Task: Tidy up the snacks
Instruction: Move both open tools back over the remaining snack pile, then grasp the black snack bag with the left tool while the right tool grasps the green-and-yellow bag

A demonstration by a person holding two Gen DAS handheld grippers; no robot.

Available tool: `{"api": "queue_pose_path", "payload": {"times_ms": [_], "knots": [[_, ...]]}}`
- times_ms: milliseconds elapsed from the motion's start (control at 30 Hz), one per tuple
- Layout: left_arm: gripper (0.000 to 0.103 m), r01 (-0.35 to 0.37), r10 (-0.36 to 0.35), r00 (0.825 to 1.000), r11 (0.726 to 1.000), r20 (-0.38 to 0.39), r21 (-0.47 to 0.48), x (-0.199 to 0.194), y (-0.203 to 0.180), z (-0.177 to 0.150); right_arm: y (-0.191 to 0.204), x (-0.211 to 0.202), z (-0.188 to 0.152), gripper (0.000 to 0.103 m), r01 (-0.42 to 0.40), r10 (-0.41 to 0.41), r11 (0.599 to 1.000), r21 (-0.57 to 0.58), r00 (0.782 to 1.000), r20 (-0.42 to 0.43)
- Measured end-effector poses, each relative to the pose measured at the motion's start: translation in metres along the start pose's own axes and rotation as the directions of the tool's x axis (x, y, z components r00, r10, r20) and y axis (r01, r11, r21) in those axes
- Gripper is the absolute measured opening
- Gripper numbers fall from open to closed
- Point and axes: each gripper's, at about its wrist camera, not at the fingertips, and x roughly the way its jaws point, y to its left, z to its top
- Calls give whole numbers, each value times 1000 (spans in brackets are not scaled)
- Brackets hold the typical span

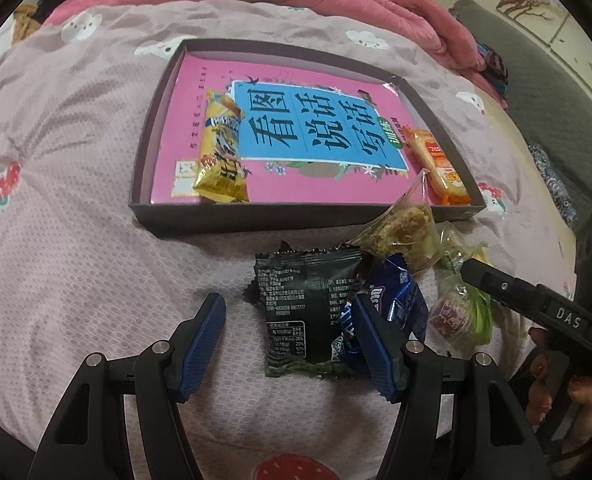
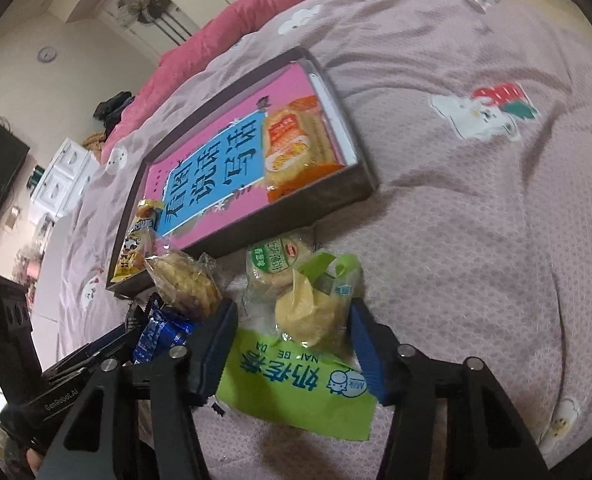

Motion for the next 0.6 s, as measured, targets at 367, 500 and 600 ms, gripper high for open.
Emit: {"api": "queue_pose_path", "payload": {"times_ms": [367, 500, 600], "knots": [[34, 18, -18, 1000, 1000, -13, -2, 6, -5, -2, -3, -11, 4, 34, 18, -17, 1000, -19, 999, 49], [31, 30, -30, 1000, 999, 3, -12, -1, -1, -1, 1, -23, 4, 33, 35, -30, 998, -53, 995, 97], [30, 42, -41, 999, 999, 20, -20, -9, 2, 2, 4, -31, 4, 33, 39, -29, 996, -79, 991, 130]]}}
